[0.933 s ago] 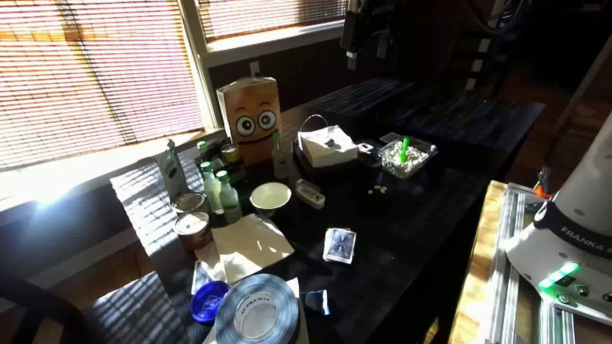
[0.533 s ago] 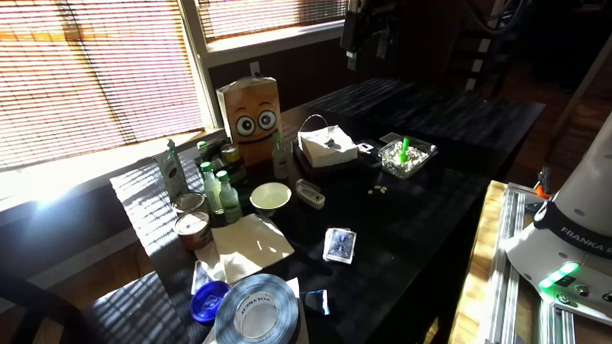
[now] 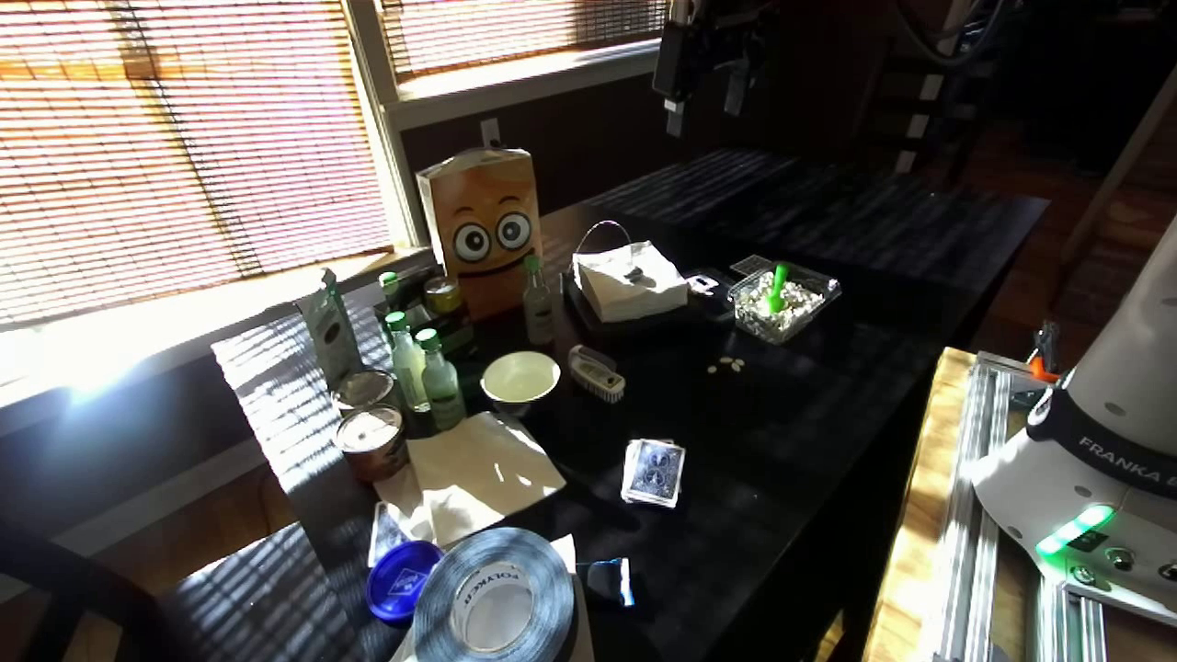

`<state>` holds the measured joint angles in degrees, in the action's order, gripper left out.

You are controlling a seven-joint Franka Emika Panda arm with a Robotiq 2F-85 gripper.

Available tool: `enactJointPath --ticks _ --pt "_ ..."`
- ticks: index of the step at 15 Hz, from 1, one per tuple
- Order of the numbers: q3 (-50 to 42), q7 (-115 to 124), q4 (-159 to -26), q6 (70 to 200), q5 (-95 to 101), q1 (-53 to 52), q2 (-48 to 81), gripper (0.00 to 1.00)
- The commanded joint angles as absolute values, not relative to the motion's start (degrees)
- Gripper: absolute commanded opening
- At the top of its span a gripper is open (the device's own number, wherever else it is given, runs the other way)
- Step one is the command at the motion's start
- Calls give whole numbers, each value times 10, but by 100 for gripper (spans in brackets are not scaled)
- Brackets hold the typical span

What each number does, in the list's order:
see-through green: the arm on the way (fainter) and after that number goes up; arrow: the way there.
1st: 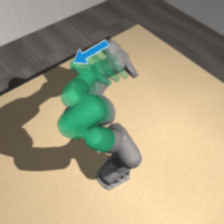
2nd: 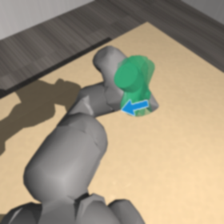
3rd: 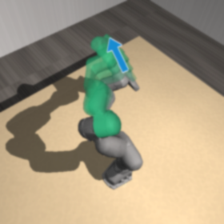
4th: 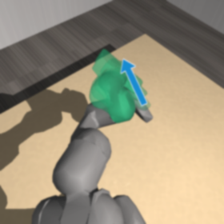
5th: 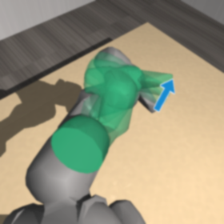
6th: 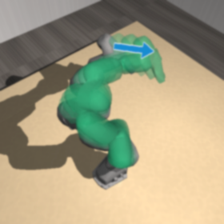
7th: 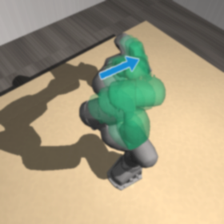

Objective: Put the blue packet on top of the can on the left.

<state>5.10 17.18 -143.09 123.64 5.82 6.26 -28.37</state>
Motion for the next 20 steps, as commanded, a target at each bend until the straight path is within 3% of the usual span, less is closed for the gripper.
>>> enactJointPath --ticks 1,8,15,20 --pt "67 230 -1437 1248 11 36 -249 100" --pt "94 173 -1450 1340 -75 -60 -148 100" --pt "101 198 -1460 1350 -58 -63 -147 100" --pt "37 -27 -1536 1506 -248 -153 -101 100"
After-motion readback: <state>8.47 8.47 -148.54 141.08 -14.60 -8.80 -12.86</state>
